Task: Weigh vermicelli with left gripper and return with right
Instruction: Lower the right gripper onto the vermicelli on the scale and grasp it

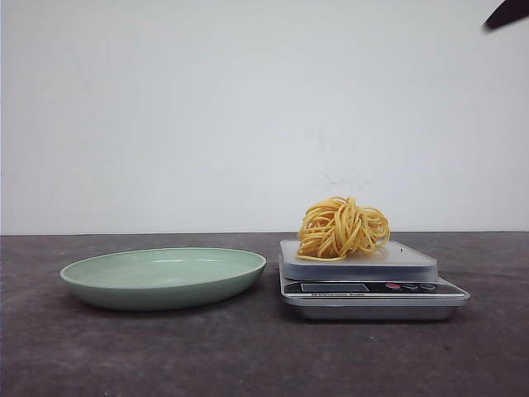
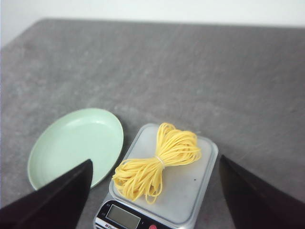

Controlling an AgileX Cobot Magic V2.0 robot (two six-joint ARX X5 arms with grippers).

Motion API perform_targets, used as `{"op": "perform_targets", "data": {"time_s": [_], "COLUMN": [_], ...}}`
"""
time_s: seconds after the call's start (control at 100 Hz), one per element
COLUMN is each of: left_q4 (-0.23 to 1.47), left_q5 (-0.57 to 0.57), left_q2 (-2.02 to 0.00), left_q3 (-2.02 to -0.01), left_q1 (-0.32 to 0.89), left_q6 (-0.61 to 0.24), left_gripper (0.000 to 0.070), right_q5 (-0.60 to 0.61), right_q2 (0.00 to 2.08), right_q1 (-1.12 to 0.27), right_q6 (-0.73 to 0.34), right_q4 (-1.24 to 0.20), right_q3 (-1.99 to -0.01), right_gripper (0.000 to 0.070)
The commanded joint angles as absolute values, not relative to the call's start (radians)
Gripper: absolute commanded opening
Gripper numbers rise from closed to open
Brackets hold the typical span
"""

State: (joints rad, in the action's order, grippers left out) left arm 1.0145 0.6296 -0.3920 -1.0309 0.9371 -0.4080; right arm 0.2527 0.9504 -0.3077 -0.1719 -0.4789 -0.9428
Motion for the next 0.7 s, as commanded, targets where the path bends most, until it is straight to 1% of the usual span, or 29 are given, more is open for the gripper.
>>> {"op": "perform_targets", "data": {"time_s": [0.0,0.1,0.28,0.54,0.69], "left_q4": [0.978,0.945,0.944,0.949,0.953], "left_q5": [0.632,0.631,0.632,0.623,0.62], "left_q2": [-0.377,-0.364,-0.365,-0.365,-0.365], "left_q3": [-1.007,-0.968,-0.965,-0.965,-0.965], "left_q1": [0.947,0.947,0.947,0.947,0.947], "left_q6": [-0.417,-0.418,-0.416,-0.417,-0.416], "left_gripper": [0.047,0.047,0.047,0.047,0.047], "right_q5": [0.23,0.19,0.168,0.069,0.056], "right_q2": [1.014,1.116,1.298,1.538,1.623], "right_q1": [-0.342,-0.39,-0.453,-0.51,-0.517], "right_q6": [-0.207,-0.238,-0.32,-0.366,-0.402], "right_q4": [-0.446,-0.404,-0.339,-0.353,-0.389], "right_q3": [-0.963,-0.963,-0.975,-1.085,-1.137], "right_gripper": [0.0536,0.0536,0.0536,0.0536,0.0535]}}
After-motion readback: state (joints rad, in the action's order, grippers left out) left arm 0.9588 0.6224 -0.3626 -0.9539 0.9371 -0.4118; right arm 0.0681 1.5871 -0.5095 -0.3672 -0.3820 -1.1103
